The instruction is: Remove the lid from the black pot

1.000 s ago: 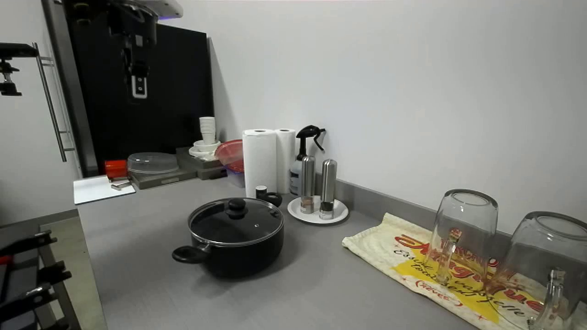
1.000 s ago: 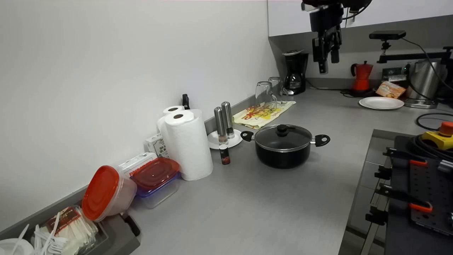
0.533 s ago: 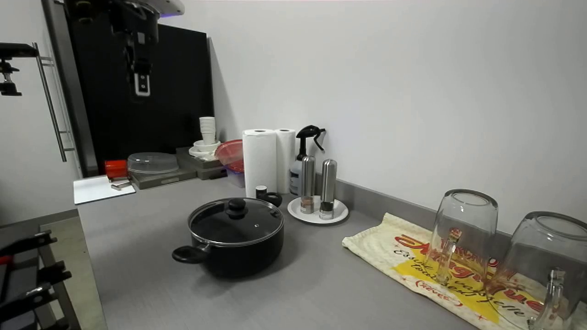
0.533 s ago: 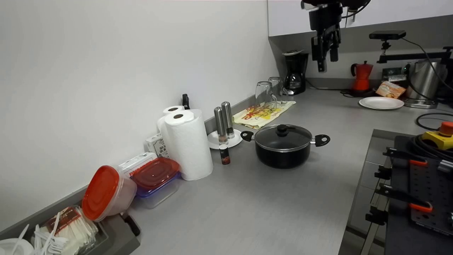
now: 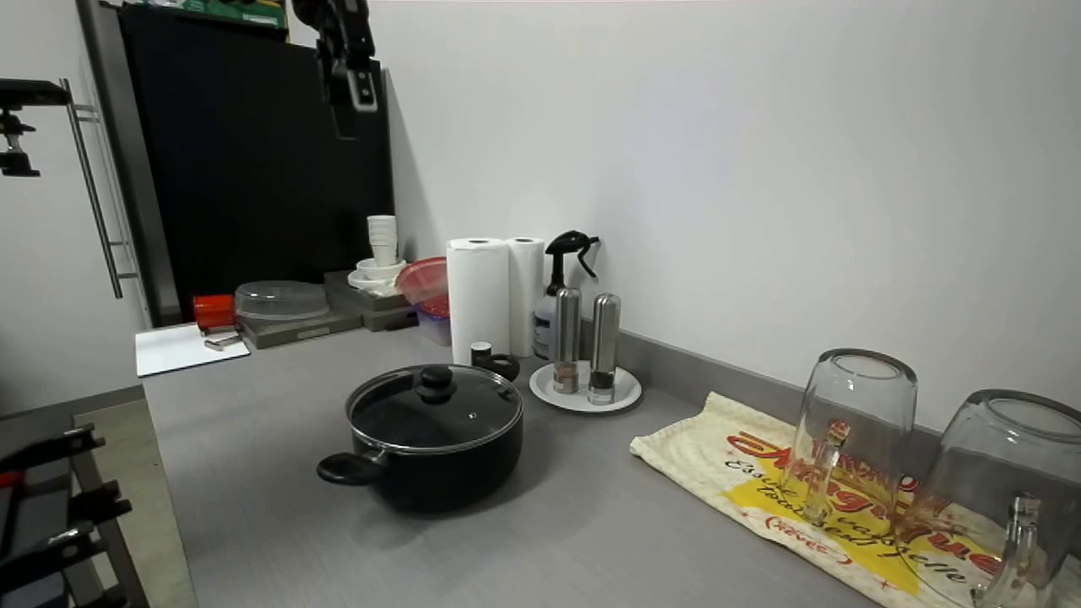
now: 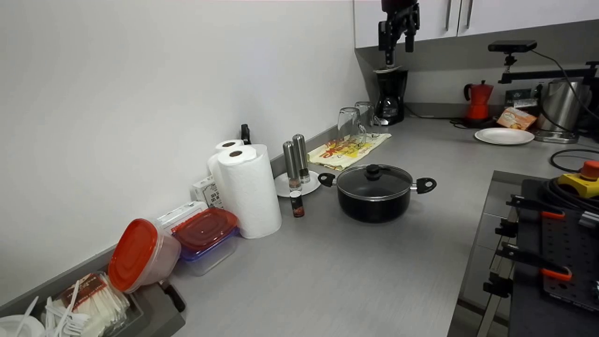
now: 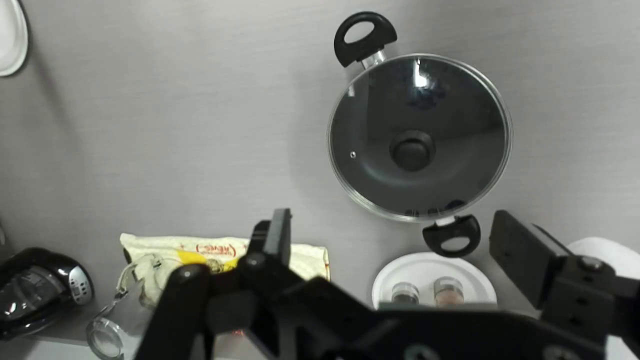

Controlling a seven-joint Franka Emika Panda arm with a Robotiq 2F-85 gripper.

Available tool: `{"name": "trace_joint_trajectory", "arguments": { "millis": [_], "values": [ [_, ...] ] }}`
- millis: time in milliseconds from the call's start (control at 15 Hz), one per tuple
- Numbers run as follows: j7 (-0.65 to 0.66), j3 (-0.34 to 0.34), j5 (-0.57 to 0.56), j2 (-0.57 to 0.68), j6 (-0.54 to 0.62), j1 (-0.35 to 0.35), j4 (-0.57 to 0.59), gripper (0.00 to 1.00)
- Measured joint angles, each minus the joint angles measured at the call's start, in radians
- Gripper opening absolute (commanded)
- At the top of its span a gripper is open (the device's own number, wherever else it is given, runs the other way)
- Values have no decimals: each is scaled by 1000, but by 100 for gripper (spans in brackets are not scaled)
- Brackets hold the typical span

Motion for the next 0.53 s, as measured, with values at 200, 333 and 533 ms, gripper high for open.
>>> {"name": "trace_joint_trajectory", "arguments": {
  "millis": [200,333,533],
  "values": [
    [-8,-18,4,124,39,1,98,100],
    [-22,-33,16,218,66,2,141,100],
    [-58,-57,58,344,90,2,172,100]
  ]
}}
